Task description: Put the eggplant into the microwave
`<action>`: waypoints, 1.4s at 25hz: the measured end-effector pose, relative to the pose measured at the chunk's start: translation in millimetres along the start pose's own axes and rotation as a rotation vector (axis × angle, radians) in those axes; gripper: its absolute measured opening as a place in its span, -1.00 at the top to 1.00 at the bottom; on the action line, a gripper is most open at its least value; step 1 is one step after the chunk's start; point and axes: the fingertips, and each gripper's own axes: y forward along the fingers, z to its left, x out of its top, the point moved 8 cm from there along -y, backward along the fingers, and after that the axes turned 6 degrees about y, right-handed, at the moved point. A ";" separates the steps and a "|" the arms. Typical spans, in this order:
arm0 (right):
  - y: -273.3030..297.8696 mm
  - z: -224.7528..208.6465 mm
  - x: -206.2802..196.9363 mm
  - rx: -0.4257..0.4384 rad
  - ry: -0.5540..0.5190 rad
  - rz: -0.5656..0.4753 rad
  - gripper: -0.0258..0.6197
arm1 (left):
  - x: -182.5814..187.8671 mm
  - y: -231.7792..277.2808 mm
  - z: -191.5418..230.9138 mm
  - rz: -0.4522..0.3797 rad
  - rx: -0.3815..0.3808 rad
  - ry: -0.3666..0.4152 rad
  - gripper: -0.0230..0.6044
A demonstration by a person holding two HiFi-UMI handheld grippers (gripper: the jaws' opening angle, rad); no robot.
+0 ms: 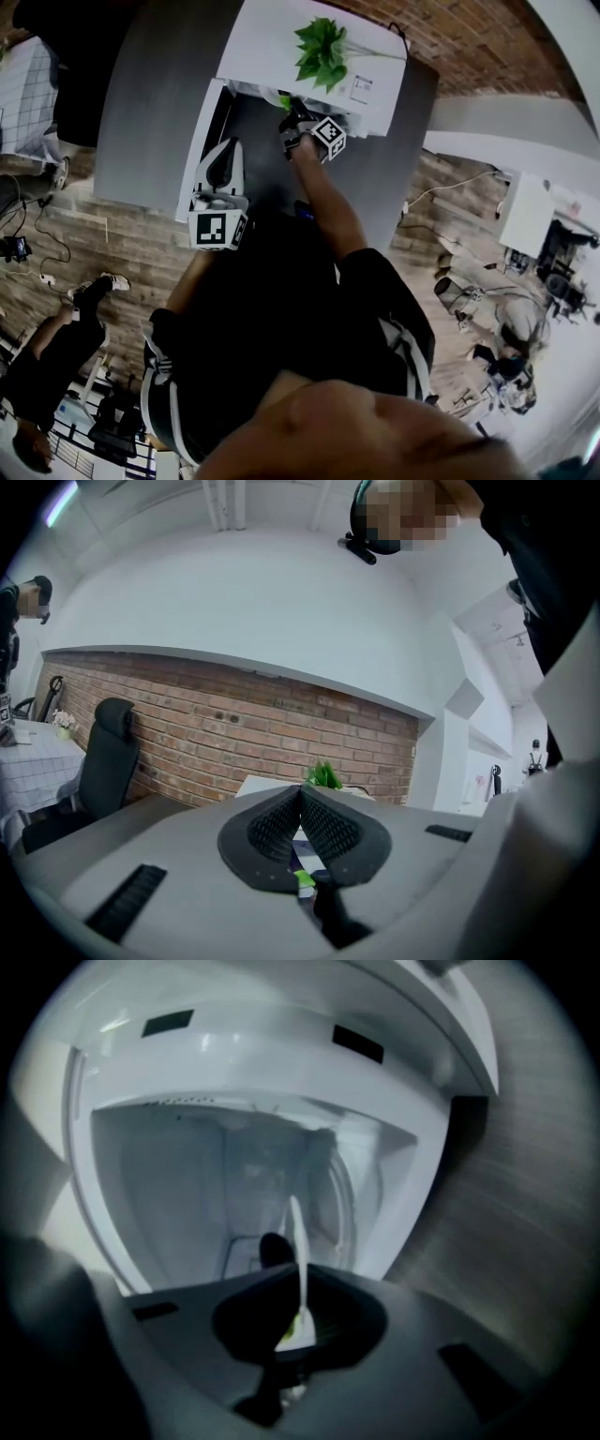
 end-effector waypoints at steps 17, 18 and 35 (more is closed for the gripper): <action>25.1 -9.1 14.2 -0.007 0.005 -0.040 0.80 | -6.2 14.6 11.6 0.033 -0.014 0.001 0.81; 26.1 -9.2 14.3 -0.006 0.006 -0.044 0.80 | -6.3 15.4 12.0 0.035 -0.015 0.000 0.81; 31.0 -8.3 18.6 -0.028 -0.035 -0.066 0.80 | -9.3 16.4 14.2 0.042 -0.027 0.011 0.81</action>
